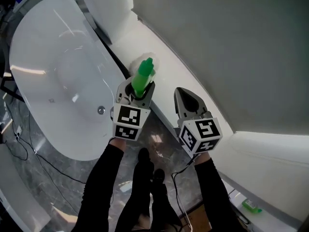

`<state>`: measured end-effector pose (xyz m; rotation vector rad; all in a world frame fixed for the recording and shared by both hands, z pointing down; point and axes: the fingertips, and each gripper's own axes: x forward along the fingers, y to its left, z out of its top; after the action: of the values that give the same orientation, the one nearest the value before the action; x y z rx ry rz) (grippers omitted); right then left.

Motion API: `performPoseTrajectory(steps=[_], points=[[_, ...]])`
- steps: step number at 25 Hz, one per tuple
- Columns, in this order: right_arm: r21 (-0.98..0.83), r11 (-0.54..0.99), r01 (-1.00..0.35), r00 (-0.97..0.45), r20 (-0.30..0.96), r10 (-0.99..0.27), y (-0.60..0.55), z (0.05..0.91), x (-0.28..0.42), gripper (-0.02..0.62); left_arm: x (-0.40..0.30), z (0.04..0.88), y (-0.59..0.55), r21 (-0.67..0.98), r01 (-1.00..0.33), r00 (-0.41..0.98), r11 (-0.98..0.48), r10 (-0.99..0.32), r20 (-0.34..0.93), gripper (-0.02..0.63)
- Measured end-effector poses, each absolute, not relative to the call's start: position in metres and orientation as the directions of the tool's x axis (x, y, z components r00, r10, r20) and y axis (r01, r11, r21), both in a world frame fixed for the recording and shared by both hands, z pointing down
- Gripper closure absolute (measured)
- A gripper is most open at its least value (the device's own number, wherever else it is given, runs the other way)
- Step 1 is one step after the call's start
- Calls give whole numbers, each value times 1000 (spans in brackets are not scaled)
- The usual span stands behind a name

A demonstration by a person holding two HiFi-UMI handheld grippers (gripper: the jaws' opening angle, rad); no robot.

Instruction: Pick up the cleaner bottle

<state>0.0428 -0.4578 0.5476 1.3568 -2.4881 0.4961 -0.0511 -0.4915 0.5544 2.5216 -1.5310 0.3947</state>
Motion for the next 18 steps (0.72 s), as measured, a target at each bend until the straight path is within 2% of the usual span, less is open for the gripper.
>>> performPoseTrajectory(steps=[18], points=[[-95, 670, -736, -666, 272, -694, -396, 416, -3, 595, -102, 414, -386, -7, -946, 318, -325, -929, 187, 416]])
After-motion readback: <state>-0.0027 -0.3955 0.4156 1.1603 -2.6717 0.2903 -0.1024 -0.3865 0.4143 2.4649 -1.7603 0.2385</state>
